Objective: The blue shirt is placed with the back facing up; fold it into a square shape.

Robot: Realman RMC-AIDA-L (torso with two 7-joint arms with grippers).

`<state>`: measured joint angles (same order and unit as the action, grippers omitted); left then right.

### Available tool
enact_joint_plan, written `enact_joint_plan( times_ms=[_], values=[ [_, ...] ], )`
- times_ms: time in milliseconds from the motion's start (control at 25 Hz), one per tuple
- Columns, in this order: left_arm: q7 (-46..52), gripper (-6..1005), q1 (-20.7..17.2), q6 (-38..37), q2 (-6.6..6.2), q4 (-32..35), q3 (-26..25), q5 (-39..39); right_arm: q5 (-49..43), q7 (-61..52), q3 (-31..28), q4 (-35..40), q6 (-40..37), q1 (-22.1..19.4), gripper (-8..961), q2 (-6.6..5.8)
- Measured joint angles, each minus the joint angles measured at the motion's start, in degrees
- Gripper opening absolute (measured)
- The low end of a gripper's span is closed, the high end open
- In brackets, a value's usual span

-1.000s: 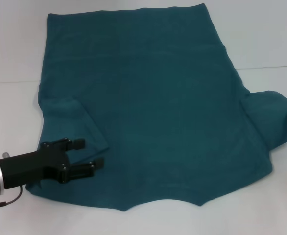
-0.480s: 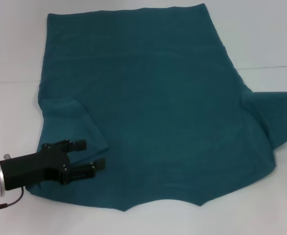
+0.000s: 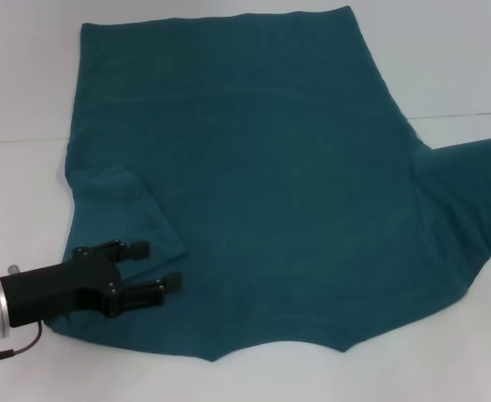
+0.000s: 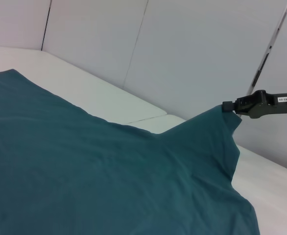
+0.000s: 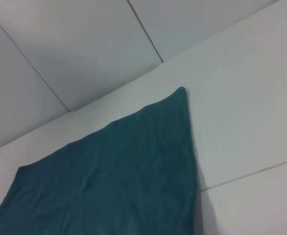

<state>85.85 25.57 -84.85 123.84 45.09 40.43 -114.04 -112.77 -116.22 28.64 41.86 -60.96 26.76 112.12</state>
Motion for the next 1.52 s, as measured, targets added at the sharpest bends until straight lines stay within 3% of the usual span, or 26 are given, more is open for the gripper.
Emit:
enact_joint_plan(
  times_ms=[480,960,1520],
  values=[
    [0.0,876,0.0,0.3,0.09,-1.0,0.0,0.4,-0.3,0.3,1.2,0.8,-0.9,2.5,12,0.55],
    [-0.4,876,0.0,0.5,0.08,-1.5,-1.1,0.4,-0.3,1.8,7.2,0.0,1.8,6.7,43,3.47],
    [-0.5,876,-0.6,1.1,0.0,-1.8,-1.2,0.4,-0.3,4.7,14.4,-5.9,8.2,11.2,78,5.27]
  ],
)
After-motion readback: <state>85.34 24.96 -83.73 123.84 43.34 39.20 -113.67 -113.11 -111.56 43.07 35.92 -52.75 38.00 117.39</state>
